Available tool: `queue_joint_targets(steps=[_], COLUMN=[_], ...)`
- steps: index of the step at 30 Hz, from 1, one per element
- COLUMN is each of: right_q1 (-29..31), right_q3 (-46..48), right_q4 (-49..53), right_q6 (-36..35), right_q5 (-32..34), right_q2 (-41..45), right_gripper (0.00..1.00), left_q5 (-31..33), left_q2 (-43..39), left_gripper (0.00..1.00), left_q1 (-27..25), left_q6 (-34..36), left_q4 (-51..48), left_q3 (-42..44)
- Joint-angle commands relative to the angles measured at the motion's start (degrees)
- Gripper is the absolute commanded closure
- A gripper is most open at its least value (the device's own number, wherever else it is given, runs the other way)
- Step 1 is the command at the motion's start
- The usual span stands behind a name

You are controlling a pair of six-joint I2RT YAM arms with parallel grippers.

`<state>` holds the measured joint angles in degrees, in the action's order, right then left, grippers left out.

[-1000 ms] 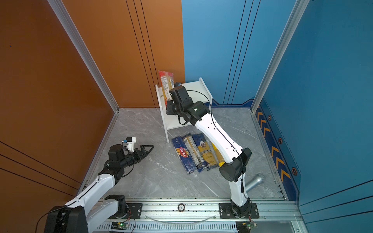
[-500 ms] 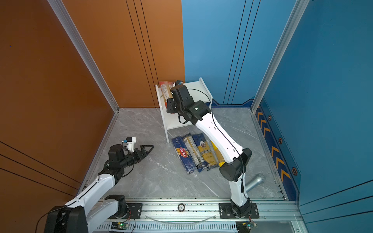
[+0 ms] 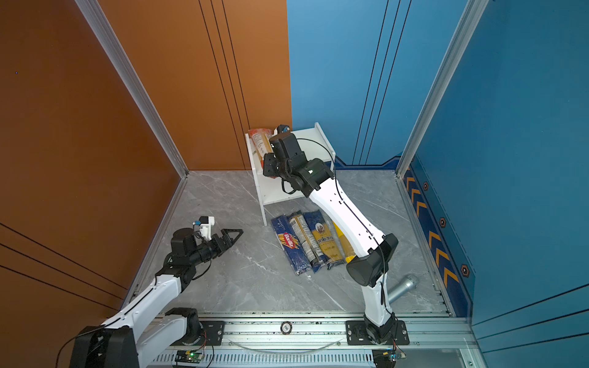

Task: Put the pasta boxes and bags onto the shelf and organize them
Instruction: 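Lower the bag with the right gripper onto the top tier's near edge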

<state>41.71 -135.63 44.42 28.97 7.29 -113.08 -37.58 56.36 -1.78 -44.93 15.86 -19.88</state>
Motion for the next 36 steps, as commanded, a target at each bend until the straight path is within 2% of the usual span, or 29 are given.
queue_joint_targets(steps=[1, 9, 14, 22, 31, 36], right_q1=[-0.12, -0.05, 0.29, 1.11, 3.02, 3.55], right_q3=[-2.41, -2.37, -2.4, -2.43, -2.41, -2.4], right_q4=[-5.03, -4.71, -4.63, -4.23, -3.34, -2.81], right_q6=[0.82, 1.08, 1.35, 1.12, -1.23, -2.2], right_q5=[0.18, 0.19, 0.75, 2.46, 9.3, 11.02], right_q2=[-0.36, -0.79, -0.84, -1.01, -0.9, -0.99], right_gripper=[0.75, 0.76, 0.82, 0.83, 0.83, 0.83], left_q5=[-0.79, -0.66, -0.7, -0.58, -0.48, -0.52], left_q2=[-0.81, -1.16, -1.21, -1.43, -1.68, -1.69], left_gripper=[0.02, 0.02, 0.02, 0.02, 0.02, 0.02], left_q1=[0.47, 0.47, 0.55, 0.55, 0.55, 0.56], left_q6=[-0.07, -0.16, -0.13, -0.1, -0.12, -0.16], left_q4=[0.8, 0.84, 0.86, 0.88, 0.83, 0.8], left_q3=[0.87, 1.17, 1.21, 1.46, 1.69, 1.7])
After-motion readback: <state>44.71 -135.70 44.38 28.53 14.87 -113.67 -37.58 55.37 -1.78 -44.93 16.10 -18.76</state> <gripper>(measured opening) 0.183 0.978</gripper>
